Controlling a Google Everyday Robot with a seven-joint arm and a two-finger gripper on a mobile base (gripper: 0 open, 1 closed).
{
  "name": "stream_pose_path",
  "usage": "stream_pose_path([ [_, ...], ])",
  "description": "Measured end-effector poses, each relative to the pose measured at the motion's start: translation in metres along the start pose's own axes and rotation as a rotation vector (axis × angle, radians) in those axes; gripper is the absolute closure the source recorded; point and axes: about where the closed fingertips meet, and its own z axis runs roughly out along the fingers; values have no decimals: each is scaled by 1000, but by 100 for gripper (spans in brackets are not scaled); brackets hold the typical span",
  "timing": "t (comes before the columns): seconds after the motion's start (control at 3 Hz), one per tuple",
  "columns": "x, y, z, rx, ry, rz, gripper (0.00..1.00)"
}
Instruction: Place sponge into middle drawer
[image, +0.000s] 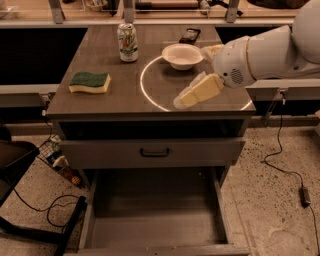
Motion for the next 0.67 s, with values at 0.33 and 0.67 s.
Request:
stream_pose_path([
  [0.33, -14, -4, 17, 10, -43, -16, 0],
  [0.67, -32, -22, 60, 12, -72, -33, 0],
])
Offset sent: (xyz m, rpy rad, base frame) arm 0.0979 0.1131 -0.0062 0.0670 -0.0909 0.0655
